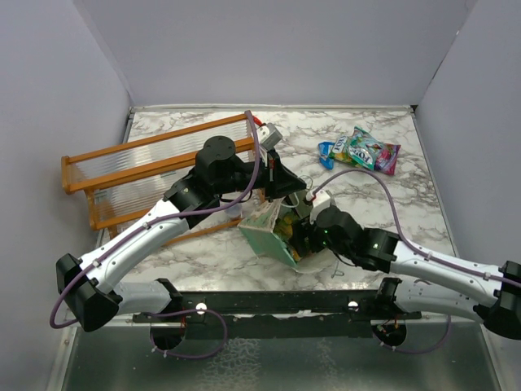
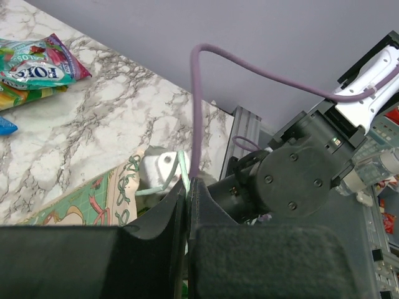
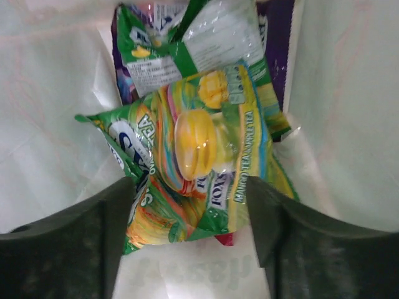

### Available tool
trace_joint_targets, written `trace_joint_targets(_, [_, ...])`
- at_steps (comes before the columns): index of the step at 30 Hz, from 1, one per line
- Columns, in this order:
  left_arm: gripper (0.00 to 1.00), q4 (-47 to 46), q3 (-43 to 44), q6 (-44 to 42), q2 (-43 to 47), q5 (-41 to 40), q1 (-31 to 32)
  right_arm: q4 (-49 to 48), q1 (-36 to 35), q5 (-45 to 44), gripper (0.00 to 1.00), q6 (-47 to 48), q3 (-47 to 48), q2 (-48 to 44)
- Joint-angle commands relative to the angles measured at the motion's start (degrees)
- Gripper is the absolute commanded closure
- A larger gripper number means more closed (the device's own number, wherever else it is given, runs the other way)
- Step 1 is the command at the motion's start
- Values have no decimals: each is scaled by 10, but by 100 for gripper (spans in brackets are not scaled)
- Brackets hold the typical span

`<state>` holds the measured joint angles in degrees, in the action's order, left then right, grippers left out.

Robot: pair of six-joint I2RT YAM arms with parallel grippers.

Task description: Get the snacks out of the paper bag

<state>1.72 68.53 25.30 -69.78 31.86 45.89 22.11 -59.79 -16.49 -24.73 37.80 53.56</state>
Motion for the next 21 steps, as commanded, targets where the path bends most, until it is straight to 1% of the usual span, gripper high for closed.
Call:
trace_joint_targets(1, [100, -26, -4, 1, 2, 4, 3, 53, 0, 33, 20, 14, 37, 58])
trace_joint_targets(3, [100, -31, -5, 5, 1, 7, 3, 36, 0, 42, 17, 32, 40, 79])
trace_joint_targets(6, [100, -33, -5, 7, 2, 9, 3, 39, -1, 15, 14, 29, 60, 117])
trace_joint_targets(9, [100, -30, -5, 7, 5, 8, 3, 43, -1, -33, 14, 8, 68, 161])
trace_joint_targets(11, [100, -31, -5, 6, 5, 8, 3, 27, -1, -50, 16, 0, 62, 185])
trace_joint_targets(12, [100, -32, -4, 7, 5, 8, 3, 18, 0, -53, 19, -5, 60, 198])
trace_joint_targets(14, [100, -32, -4, 8, 4, 10, 3, -5, 0, -54, 30, -9, 55, 217])
trace_joint_targets(18, [100, -32, -4, 11, 3, 12, 3, -39, 0, -79, 58, -18, 47, 236])
trace_joint_targets(20, [100, -31, -5, 11, 5, 11, 3, -58, -1, -85, 71, -16, 42, 227])
trace_joint_targets(21, [100, -30, -5, 11, 6, 11, 3, -74, 0, -81, 76, -12, 36, 218])
